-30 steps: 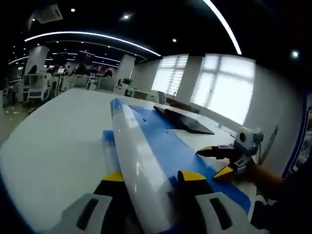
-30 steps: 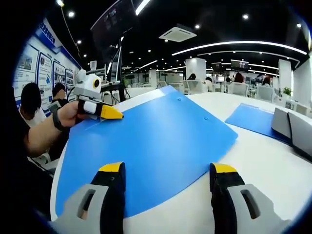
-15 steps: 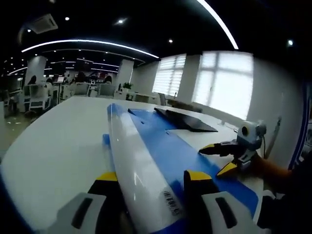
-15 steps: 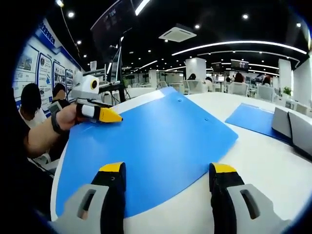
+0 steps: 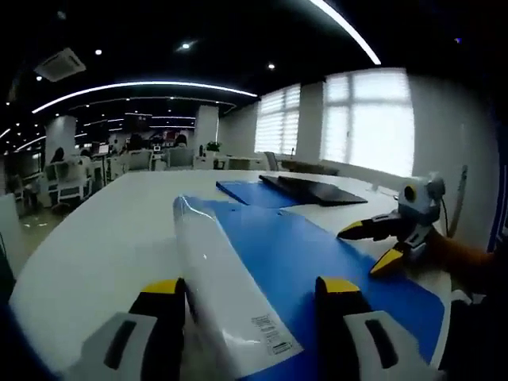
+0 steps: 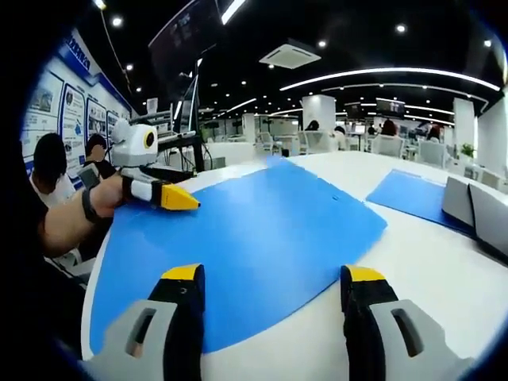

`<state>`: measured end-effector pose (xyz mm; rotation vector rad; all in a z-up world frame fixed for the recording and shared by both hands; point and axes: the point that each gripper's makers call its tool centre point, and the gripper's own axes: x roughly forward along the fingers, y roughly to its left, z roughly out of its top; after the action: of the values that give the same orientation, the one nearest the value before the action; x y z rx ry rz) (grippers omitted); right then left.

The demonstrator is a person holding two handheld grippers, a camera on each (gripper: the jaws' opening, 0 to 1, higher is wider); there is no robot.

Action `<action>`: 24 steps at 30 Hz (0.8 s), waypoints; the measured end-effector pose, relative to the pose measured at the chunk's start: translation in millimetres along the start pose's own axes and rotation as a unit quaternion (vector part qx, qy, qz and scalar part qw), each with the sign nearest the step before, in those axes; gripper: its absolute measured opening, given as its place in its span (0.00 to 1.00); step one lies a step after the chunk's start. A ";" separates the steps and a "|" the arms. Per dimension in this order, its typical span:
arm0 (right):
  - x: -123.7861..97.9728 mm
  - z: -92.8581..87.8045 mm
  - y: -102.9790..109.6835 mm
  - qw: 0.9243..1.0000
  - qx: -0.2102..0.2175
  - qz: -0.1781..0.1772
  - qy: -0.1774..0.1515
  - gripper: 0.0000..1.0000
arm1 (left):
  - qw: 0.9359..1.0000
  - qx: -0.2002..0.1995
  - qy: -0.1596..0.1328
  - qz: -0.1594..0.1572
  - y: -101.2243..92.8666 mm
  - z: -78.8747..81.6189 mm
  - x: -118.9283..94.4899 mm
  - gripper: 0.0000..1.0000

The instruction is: Organize the scattered folders on the table and sort them into different groups

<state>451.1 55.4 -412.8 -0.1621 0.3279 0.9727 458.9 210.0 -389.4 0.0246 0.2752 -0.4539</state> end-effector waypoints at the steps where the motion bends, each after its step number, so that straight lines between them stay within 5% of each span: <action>1: -0.1 0.0 0.2 1.000 0.001 0.002 0.001 0.70 | 1.000 -0.003 0.009 0.005 1.3 -2.9 -1.7 0.69; 24: -0.6 1.7 1.0 0.999 0.031 0.017 -0.003 0.73 | 1.000 0.005 -0.016 0.005 10.0 4.5 -3.6 0.69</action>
<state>450.3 56.0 -411.0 -0.0976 0.3555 0.9947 461.3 220.2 -384.5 0.0278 0.2419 -0.4446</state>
